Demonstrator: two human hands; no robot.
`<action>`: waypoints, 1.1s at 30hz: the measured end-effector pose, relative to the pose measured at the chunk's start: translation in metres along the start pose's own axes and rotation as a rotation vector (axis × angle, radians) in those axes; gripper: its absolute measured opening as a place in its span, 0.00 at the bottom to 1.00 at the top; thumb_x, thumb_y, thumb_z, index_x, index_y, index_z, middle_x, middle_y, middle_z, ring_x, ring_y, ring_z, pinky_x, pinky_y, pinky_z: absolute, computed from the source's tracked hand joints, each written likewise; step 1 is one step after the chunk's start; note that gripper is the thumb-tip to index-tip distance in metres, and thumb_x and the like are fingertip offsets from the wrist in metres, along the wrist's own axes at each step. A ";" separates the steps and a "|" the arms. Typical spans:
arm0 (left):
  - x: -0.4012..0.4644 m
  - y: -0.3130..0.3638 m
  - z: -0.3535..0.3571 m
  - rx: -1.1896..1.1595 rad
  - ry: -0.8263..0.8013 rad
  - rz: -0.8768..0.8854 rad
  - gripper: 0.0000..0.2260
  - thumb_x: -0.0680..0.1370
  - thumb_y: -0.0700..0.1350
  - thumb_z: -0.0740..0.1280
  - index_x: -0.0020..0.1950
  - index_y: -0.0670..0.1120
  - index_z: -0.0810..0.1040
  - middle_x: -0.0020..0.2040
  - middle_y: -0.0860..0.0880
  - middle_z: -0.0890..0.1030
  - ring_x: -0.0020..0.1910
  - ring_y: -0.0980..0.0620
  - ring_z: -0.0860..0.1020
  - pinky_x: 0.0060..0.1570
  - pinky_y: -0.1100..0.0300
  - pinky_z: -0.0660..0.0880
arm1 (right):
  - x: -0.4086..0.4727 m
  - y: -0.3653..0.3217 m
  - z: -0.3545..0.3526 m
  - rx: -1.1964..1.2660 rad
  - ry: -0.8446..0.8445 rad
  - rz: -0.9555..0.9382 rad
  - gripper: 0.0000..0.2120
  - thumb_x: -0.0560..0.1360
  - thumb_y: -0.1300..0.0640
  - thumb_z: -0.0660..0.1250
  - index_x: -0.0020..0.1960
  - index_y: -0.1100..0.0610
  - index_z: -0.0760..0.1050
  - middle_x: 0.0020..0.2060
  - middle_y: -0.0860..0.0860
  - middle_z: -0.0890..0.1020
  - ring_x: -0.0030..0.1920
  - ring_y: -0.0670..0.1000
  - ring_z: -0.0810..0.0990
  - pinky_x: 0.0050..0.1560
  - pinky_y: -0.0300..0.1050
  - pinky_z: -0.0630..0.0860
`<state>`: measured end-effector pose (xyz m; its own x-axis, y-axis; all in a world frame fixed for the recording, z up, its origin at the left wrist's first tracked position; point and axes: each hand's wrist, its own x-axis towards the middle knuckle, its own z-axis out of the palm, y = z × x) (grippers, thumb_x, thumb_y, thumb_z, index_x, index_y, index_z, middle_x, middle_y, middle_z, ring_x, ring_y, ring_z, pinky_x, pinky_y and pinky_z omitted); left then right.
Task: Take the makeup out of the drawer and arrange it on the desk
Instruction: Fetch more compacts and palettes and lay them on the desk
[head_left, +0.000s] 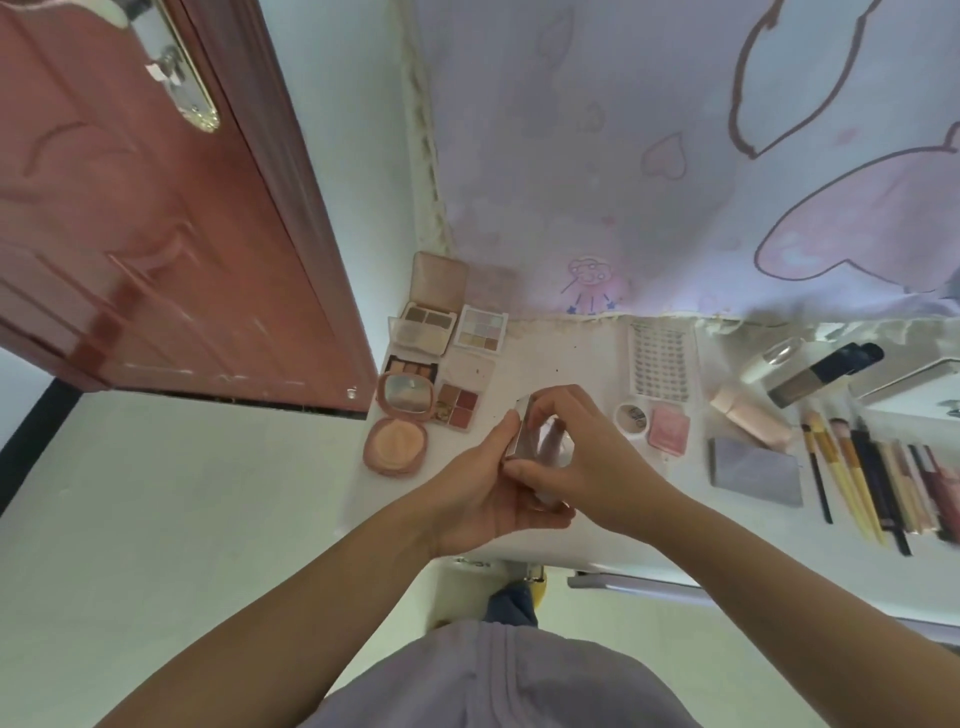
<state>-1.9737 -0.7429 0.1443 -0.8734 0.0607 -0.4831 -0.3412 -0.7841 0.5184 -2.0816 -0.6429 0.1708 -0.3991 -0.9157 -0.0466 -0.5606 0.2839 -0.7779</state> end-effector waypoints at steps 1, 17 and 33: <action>-0.004 -0.001 -0.003 -0.007 -0.010 0.001 0.25 0.81 0.60 0.47 0.68 0.47 0.71 0.60 0.33 0.68 0.57 0.39 0.70 0.54 0.49 0.78 | 0.000 -0.003 0.004 0.009 -0.006 -0.009 0.16 0.68 0.52 0.74 0.47 0.47 0.68 0.49 0.45 0.71 0.48 0.45 0.72 0.47 0.27 0.69; -0.030 -0.002 -0.027 0.018 -0.059 0.055 0.29 0.81 0.62 0.47 0.67 0.41 0.71 0.49 0.37 0.77 0.45 0.44 0.78 0.44 0.56 0.78 | 0.016 -0.019 -0.002 0.277 -0.173 -0.038 0.11 0.70 0.50 0.68 0.49 0.50 0.70 0.49 0.52 0.78 0.47 0.45 0.79 0.44 0.41 0.79; -0.023 -0.033 -0.063 -0.356 0.071 -0.050 0.25 0.75 0.55 0.57 0.63 0.41 0.77 0.57 0.38 0.79 0.49 0.41 0.80 0.42 0.55 0.79 | 0.027 0.039 0.028 0.560 -0.265 0.346 0.08 0.77 0.57 0.63 0.55 0.52 0.76 0.44 0.48 0.85 0.46 0.50 0.84 0.46 0.43 0.80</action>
<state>-1.9201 -0.7574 0.0934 -0.8284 0.0716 -0.5556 -0.2297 -0.9480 0.2203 -2.0934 -0.6644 0.1215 -0.2570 -0.8578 -0.4452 0.0521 0.4477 -0.8927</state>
